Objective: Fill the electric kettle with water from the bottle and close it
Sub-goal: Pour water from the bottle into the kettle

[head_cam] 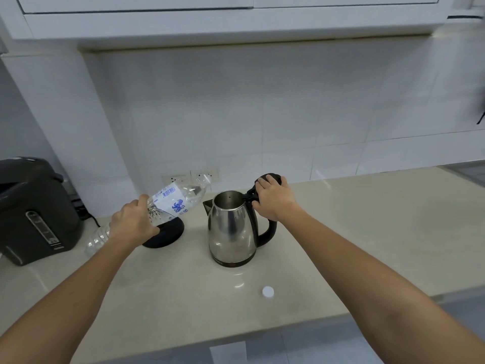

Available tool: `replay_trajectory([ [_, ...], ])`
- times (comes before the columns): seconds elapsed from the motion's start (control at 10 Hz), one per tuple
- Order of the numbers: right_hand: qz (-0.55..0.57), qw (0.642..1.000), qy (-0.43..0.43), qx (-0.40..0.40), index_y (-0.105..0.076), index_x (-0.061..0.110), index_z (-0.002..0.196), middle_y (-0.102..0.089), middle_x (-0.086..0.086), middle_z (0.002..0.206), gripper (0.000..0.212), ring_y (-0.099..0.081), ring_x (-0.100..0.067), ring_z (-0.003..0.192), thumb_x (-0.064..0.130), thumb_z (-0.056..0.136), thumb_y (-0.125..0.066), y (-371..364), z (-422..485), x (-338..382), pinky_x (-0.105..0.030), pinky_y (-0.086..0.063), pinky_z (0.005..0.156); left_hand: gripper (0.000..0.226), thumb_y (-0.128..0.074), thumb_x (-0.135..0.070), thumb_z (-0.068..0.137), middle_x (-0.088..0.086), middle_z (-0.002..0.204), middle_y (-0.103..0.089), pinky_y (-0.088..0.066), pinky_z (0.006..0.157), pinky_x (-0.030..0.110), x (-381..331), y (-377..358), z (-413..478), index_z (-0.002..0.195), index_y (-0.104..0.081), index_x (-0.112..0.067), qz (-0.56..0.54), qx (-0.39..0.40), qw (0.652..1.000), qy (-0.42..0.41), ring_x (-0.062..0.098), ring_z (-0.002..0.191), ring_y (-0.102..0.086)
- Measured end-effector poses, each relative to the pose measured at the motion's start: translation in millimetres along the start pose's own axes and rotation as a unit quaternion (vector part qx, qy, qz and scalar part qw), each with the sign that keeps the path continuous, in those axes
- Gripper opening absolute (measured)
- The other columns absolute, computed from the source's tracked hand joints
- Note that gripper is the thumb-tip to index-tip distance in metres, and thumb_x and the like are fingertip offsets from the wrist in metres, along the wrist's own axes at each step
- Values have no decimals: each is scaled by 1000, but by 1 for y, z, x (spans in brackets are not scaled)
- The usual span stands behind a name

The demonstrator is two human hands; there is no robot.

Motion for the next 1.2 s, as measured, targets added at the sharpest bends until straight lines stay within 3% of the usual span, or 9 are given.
replay_trajectory([
  [0.5,-1,1000,-6,15,-21,8,152,-19,-3,161,64,-8,-22,150,42,98,-27,-1,-4,-1,-50,-8,119,74,-73,-28,69,10,111,-61,-48,81,39,-13,7,-3,133,-40,-12,50,17,998,-22,30,103,-58],
  [1.2,1,1000,2,22,-24,9,151,-21,-3,160,62,-10,-22,149,42,98,-27,-1,-1,-3,-49,-10,118,67,-72,-26,68,6,108,-62,-46,76,35,-19,10,-4,127,-43,-12,101,14,994,-40,27,98,-59],
])
Point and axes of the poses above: each hand's wrist, its own z-axis towards the middle knuckle, its own y-axis out of the back of the hand, x = y × z, the point moved 7 cm from there along z, towards the middle knuckle
